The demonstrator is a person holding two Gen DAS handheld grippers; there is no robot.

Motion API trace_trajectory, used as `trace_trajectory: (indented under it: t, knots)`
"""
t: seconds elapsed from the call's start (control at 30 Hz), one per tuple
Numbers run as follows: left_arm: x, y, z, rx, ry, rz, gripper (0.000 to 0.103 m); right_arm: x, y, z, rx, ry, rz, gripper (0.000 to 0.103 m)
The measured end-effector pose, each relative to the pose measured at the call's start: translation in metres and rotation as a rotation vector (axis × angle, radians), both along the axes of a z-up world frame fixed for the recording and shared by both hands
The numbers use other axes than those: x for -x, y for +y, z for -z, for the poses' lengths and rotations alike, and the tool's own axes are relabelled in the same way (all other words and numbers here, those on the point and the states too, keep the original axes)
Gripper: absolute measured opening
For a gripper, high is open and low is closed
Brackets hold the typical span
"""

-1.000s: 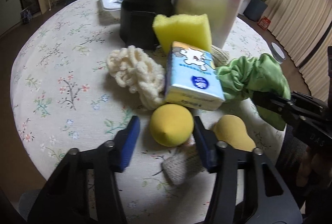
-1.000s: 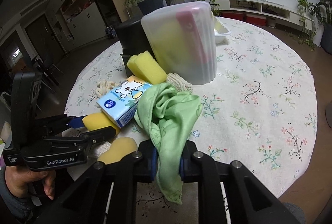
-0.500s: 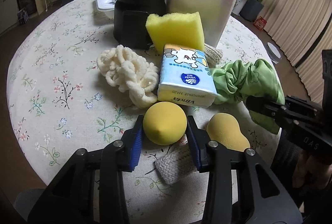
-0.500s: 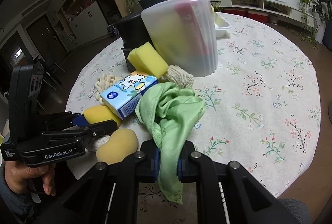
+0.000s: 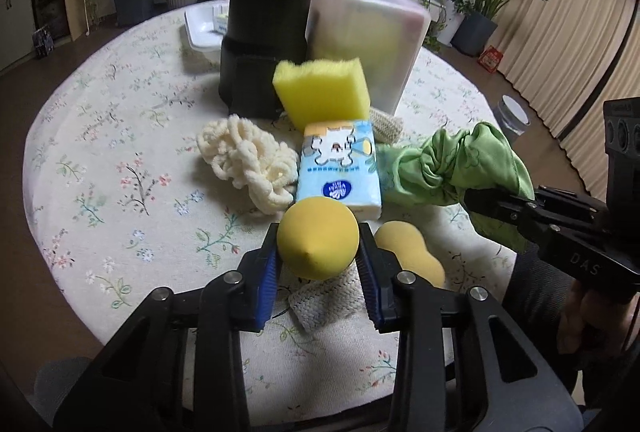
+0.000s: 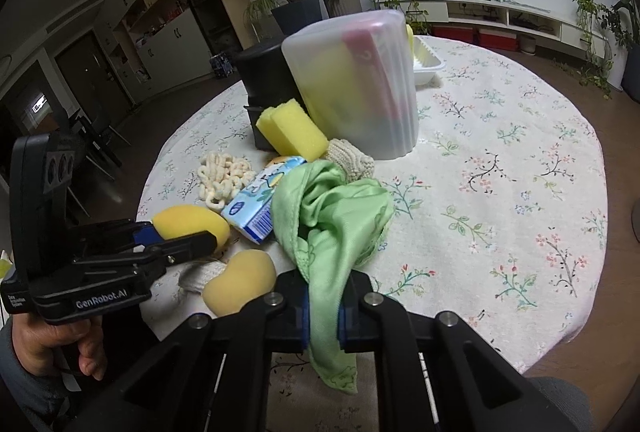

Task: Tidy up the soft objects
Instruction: 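Lift and carry the round sponge and green cloth over the tray with both tools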

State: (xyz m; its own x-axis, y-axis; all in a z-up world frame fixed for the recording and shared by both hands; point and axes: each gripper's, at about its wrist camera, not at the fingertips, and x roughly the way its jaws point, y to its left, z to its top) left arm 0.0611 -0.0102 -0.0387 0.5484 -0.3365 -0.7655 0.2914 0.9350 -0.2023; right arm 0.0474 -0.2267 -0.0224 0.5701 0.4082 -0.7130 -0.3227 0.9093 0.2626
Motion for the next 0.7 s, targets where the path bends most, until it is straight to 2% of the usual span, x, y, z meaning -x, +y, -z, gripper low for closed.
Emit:
trace_trajectory:
  t: [0.3,0.7]
  knots:
    - [0.003,0.019,-0.008,0.019,-0.028,-0.038,0.033,0.014,-0.007,-0.02,0.009,-0.031,0.006,0.008]
    - [-0.001,0.044,-0.043,0.0,-0.131,-0.098,0.033,0.01,-0.032,-0.068,-0.004,-0.115,0.051,0.008]
